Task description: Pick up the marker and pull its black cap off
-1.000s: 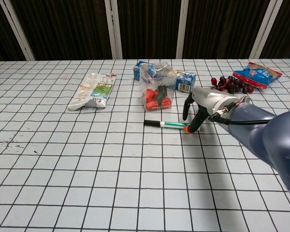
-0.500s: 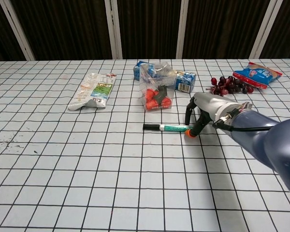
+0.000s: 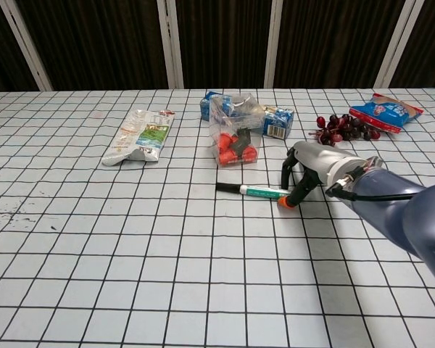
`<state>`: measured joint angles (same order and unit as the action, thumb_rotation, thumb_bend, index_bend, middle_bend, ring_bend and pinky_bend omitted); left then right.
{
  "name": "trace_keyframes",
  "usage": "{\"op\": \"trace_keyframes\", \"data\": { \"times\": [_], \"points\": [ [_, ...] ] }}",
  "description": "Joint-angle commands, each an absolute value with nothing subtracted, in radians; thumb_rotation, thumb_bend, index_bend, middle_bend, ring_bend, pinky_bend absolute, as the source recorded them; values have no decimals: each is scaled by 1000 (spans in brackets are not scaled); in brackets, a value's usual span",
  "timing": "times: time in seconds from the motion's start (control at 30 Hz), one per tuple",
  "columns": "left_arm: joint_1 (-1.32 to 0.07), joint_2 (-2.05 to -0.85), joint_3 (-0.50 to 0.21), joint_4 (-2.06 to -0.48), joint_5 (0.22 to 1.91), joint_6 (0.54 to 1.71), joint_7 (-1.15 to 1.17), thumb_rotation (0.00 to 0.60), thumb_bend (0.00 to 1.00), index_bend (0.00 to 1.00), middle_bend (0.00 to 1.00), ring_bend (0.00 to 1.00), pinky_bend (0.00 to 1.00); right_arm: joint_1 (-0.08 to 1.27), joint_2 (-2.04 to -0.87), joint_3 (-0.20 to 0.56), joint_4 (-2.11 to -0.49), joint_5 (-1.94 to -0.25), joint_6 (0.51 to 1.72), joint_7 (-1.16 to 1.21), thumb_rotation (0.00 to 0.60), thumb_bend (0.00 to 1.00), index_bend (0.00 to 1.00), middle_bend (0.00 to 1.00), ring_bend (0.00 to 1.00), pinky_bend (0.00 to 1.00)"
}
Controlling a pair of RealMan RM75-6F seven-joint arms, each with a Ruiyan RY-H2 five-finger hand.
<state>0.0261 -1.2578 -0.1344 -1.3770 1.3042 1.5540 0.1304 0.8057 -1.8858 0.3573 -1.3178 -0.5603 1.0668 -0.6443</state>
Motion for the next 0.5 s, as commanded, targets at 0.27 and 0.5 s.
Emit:
{"op": "trace_keyframes", "data": {
  "times": [0.27,0.5],
  "points": [
    [28,-1255,-135,-1382,1297,1552,132,600,504,48,0,0,9,799,-1873,351,-1332,-572,1068,-624,600,327,614,71,51,0],
    [27,-1257,-133,-1380,1297,1549,130,600,504,48,0,0,9,806,-1872,344,-1324,-549,1056,-640,600,327,490,71,51,0]
  ]
}}
